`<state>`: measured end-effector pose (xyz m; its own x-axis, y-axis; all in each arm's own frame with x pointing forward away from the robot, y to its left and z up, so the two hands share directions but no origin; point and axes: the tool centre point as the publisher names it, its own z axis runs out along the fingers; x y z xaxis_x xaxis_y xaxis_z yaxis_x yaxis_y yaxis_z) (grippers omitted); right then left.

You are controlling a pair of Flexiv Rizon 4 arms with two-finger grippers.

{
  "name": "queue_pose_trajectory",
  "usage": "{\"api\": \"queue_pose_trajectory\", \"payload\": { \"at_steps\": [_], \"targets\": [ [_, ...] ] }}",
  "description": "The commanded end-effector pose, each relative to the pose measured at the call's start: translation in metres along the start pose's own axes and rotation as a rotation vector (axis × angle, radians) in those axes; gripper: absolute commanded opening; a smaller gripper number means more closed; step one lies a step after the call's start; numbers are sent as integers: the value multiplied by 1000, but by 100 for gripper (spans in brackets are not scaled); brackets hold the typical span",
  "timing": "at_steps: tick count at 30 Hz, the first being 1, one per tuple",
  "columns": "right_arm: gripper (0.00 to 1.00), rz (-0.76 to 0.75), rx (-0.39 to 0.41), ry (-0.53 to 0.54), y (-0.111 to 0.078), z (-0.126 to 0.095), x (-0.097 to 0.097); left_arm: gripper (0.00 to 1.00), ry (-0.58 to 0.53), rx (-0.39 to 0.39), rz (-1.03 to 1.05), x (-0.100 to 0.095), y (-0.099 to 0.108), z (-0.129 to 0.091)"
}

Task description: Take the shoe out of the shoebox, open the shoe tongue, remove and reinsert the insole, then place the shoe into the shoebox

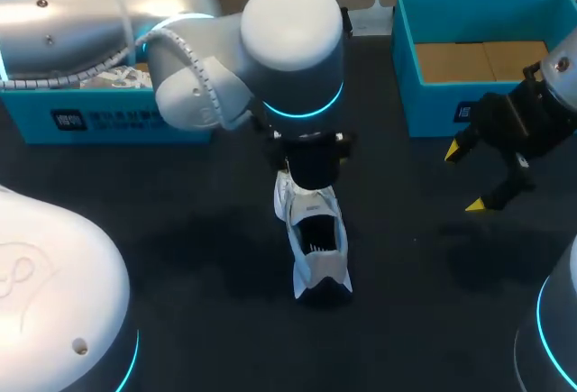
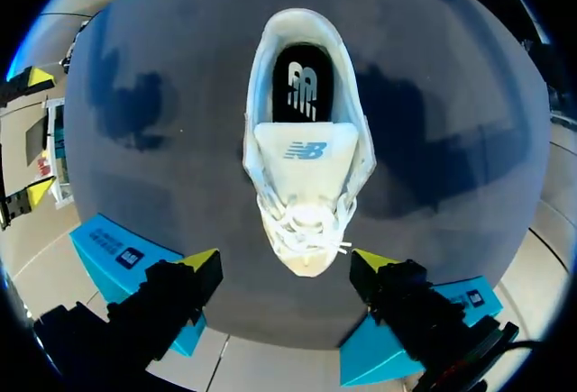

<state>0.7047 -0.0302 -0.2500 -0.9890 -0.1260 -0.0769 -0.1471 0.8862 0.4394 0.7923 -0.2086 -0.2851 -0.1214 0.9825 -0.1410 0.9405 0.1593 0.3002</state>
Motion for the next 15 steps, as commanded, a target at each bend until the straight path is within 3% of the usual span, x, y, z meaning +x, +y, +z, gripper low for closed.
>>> {"api": "queue_pose_trajectory", "payload": {
  "at_steps": [1, 8, 15],
  "targets": [
    [100, 1, 3, -2, 0, 1, 1, 19, -14, 0, 5, 9, -2, -5],
    [100, 1, 3, -2, 0, 1, 1, 32, -30, 12, 6, 14, -16, -6],
    [100, 1, 3, -2, 0, 1, 1, 31, -35, 39, 18, 13, -33, 1]
  ]
}}
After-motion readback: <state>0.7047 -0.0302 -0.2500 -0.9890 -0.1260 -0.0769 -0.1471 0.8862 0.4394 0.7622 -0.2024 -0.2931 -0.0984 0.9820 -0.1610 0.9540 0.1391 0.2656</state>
